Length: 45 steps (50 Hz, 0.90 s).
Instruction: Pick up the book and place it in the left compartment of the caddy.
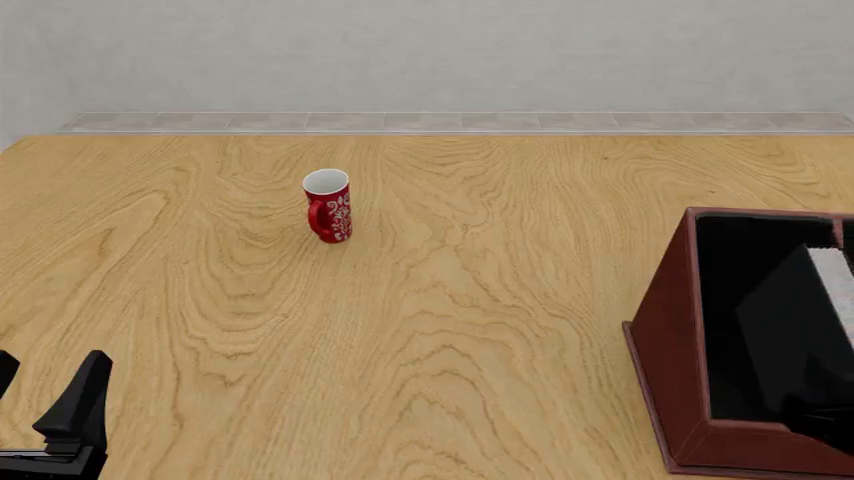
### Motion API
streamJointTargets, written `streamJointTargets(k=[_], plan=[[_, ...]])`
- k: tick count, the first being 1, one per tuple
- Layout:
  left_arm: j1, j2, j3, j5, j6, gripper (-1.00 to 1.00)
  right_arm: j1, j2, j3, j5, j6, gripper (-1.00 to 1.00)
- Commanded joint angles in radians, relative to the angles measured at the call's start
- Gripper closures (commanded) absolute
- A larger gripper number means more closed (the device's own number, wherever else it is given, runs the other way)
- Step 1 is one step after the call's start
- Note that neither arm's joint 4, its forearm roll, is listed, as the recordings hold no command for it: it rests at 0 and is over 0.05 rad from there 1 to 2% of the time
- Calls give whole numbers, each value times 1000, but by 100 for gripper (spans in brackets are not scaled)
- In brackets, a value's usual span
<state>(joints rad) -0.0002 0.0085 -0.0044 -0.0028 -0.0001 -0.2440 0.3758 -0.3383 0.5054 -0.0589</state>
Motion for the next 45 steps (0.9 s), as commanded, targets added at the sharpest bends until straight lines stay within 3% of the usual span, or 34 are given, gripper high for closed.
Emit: streamJointTargets(k=[1,45], plan=[[0,0,0,0,0,-100,-2,14,44,-64,23,100],[0,0,0,0,0,-100,15,110,160,-250,13,100]])
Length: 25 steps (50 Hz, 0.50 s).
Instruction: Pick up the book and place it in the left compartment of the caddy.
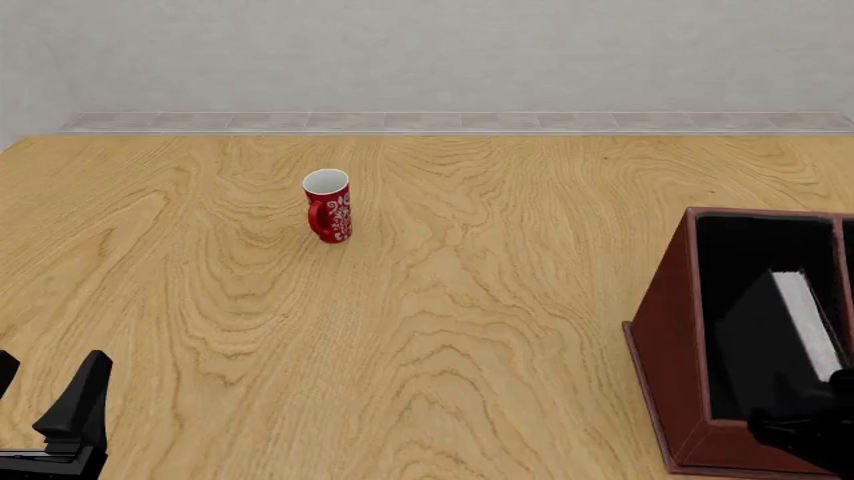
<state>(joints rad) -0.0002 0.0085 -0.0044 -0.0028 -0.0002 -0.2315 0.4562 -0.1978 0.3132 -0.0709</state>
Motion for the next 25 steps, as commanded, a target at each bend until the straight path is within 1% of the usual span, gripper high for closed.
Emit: streamJointTargets(k=[1,25], plan=[[0,0,0,0,0,-100,2,33,22,-63,26,100],[0,0,0,0,0,-100,-2,59,76,-122,27,100]])
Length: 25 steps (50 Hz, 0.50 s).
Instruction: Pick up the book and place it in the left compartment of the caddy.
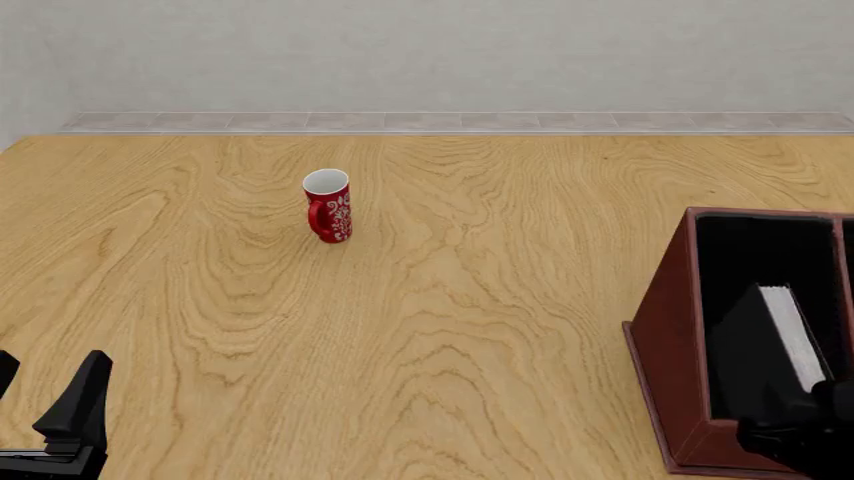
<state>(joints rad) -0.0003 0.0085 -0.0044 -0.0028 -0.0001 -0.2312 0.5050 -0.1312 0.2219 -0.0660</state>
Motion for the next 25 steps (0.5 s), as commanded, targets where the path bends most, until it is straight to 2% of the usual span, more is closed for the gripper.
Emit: streamJointTargets(k=[1,25], plan=[[0,0,0,0,0,-100,-2,9,11,-31,22,100],[1,0,0,0,-1,-100,-6,72,53,-114,24,100]])
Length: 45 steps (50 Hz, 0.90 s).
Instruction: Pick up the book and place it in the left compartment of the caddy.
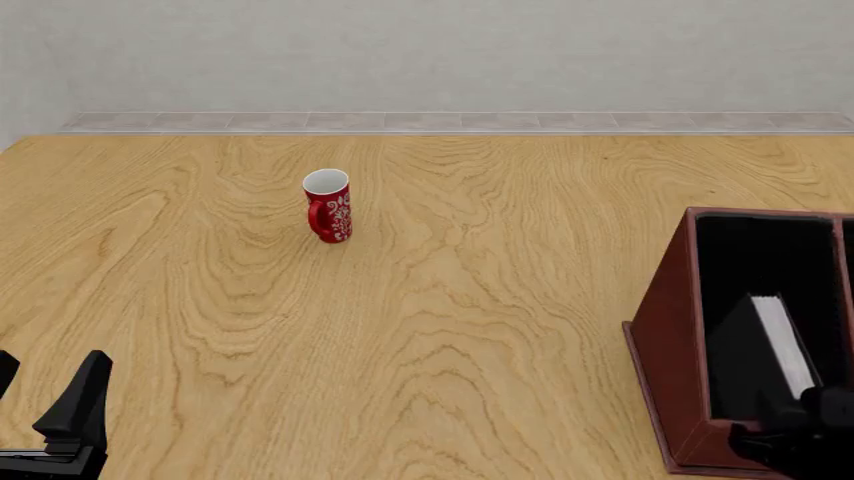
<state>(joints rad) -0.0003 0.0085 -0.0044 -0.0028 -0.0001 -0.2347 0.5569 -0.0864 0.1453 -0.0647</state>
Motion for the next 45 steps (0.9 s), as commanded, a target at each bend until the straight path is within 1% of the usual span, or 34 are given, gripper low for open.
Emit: streamJointTargets(k=[1,8,20,26,27,35,45], plan=[[-1,-1,0,0,1,-100,-4,22,10,-40,23,100],[0,0,0,0,0,-100,-3,17,23,-42,24,100],[0,0,0,0,0,-100,-11,51,44,-83,23,100],[0,0,0,0,0,-100,-12,50,33,-74,26,100],[0,0,0,0,0,-100,-11,48,27,-69,23,-100],[0,0,0,0,0,-100,-4,47,11,-60,24,-100],[0,0,0,0,0,-100,-2,1,-8,-7,24,-100]])
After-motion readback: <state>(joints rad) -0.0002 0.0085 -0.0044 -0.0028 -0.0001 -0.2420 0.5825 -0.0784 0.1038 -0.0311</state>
